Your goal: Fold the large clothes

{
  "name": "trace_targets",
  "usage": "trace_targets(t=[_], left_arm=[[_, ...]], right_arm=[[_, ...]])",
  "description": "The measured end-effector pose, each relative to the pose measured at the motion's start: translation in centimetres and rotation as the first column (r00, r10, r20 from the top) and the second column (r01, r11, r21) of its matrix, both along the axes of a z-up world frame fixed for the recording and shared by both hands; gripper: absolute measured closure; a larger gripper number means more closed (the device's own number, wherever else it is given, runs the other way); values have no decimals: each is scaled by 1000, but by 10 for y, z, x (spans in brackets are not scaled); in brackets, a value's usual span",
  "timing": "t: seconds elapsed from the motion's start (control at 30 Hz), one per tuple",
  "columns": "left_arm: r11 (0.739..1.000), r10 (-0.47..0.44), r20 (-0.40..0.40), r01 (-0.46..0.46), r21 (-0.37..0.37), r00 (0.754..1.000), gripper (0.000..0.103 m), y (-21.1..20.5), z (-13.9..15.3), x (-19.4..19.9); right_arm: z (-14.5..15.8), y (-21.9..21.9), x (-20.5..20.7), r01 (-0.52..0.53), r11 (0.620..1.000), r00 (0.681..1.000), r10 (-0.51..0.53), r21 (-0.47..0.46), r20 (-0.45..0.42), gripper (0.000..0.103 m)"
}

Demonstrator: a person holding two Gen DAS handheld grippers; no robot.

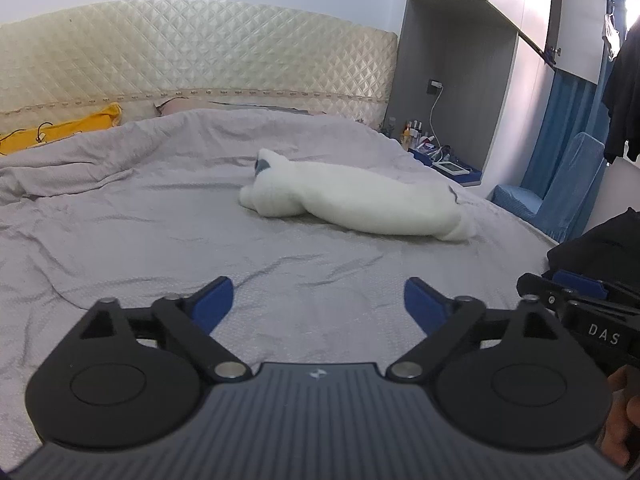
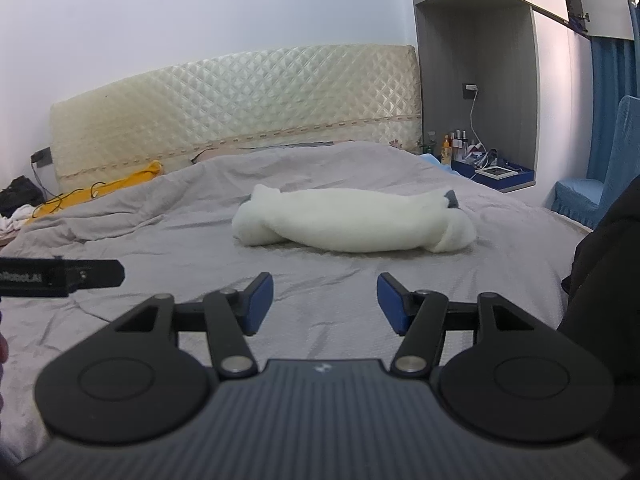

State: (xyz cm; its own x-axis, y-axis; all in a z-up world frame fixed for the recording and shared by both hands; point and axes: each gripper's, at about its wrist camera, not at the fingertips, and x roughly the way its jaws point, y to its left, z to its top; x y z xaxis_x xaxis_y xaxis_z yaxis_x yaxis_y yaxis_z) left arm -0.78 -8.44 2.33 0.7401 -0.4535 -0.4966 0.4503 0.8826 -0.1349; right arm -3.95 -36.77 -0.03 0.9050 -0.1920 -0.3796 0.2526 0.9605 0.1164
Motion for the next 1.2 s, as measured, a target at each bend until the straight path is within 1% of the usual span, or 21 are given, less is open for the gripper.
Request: trace_targets(t=[0.2,0.23,0.27,0.3,0.37,0.4,0.53,0.8,1.2], left_arm=[[1000,19,22,-20,15,1000,1,1,4,-6],[1000,20,23,-21,16,1000,1,1,5,-6],[1000,23,24,-24,15,999,1,2,5,-6],[1000,27,25,-27,14,999,1,2,5,-7],[999,33,24,-34,10,999,1,4,6,-8],[999,35,24,-36,10,999,1,5,7,-7],[999,47,24,-48,16,999,1,7,7,-9],[998,51,22,-51,31,998,0,3,7,-10],[998,53,-6,-53,23,999,0,5,5,-7]], right_arm=[[-1,2,0,9,1000,1000,-9,-5,-2,42],[-1,3,0,13,1000,1000,-13,-3,-4,30],[-2,2,-1,17,1000,1000,-17,0,0,21],[-2,2,-1,20,1000,1000,-20,4,7,10],[-2,2,0,29,1000,1000,-29,-2,0,1],[-3,3,1,31,1000,999,-31,-7,-8,0],[-4,3,3,26,1000,1000,-26,-10,-18,0],[-4,3,4,31,1000,999,-31,-3,-11,0],[-5,1,2,32,999,999,-32,10,-5,0]])
